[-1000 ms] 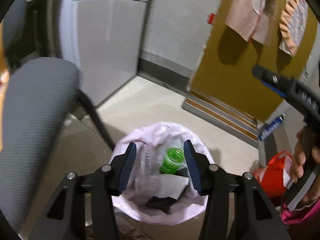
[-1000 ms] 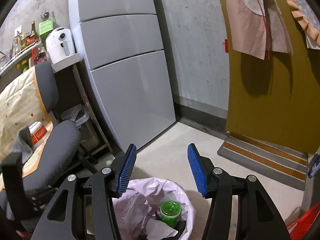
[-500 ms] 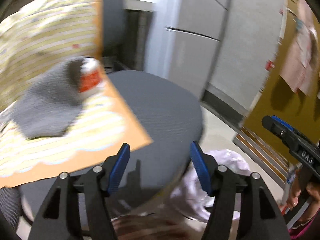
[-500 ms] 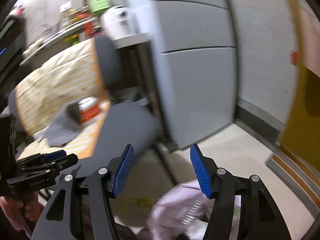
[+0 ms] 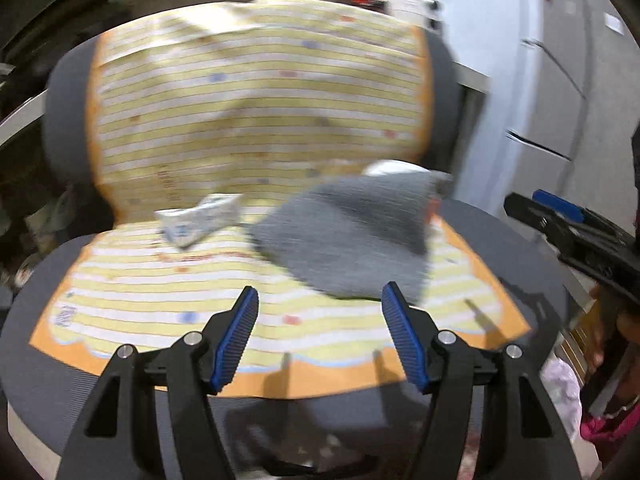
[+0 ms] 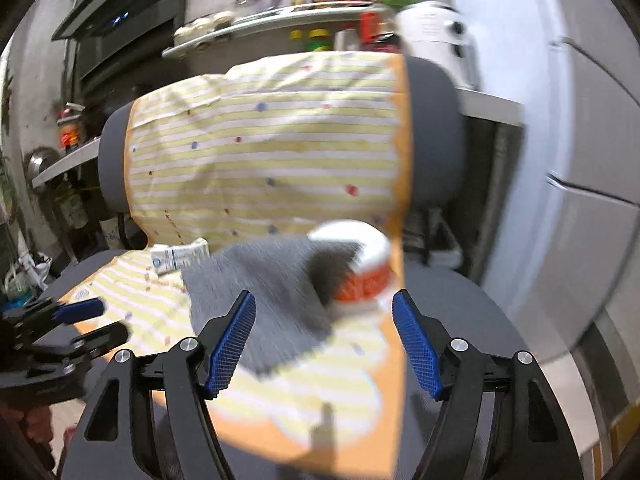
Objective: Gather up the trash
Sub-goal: 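Move both tools back to the chair, then grasp the grey cloth with the right tool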
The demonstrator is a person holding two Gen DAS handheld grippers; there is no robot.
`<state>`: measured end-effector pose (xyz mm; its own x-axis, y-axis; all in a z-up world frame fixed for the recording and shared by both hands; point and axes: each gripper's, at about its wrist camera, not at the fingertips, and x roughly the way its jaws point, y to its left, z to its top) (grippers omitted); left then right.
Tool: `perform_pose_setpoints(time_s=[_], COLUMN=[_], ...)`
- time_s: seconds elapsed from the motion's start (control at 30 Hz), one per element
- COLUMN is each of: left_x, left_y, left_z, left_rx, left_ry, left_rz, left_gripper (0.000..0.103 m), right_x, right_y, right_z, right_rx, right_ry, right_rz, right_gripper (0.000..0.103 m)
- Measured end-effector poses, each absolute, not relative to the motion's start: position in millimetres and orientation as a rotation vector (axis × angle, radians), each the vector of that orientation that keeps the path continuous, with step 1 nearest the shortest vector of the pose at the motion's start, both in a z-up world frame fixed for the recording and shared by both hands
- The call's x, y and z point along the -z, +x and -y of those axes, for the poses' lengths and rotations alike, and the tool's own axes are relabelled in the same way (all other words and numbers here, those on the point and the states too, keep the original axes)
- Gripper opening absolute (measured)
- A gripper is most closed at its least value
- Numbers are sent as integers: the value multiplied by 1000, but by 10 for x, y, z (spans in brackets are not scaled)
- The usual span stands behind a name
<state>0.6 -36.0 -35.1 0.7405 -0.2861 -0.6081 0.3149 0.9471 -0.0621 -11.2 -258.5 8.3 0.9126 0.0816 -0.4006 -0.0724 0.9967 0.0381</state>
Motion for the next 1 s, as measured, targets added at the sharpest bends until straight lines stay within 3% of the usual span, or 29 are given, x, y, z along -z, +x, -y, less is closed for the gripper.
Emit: perform_pose_setpoints(time_s=[0.27, 0.33, 0.4, 0.47, 0.77, 1.0], left_x=[469, 526, 573, 609, 564, 485], left_y=[248, 269, 271, 277, 280, 289], left_z=[-247, -320, -358, -363, -442, -318], left_rx=[217, 215, 212, 216, 201, 219], left_ry=[-34, -49, -59, -64, -63, -73], left_rz=[-699, -711, -723, -732, -724, -717], left_gripper=[62, 62, 62, 62, 63, 63], right_x=[56, 150, 249, 307, -353, -696], right_y=[947, 999, 959, 767, -534, -816], right_z=[2298, 2279, 2220, 2177, 2778, 3209], right_rx=[-69, -66, -74, -127, 6, 185], right_ry=[-26, -36, -56, -48, 85, 83], right_rz=[-522, -559, -601, -620, -431, -339], right_gripper=[71, 66, 21, 11, 9, 9])
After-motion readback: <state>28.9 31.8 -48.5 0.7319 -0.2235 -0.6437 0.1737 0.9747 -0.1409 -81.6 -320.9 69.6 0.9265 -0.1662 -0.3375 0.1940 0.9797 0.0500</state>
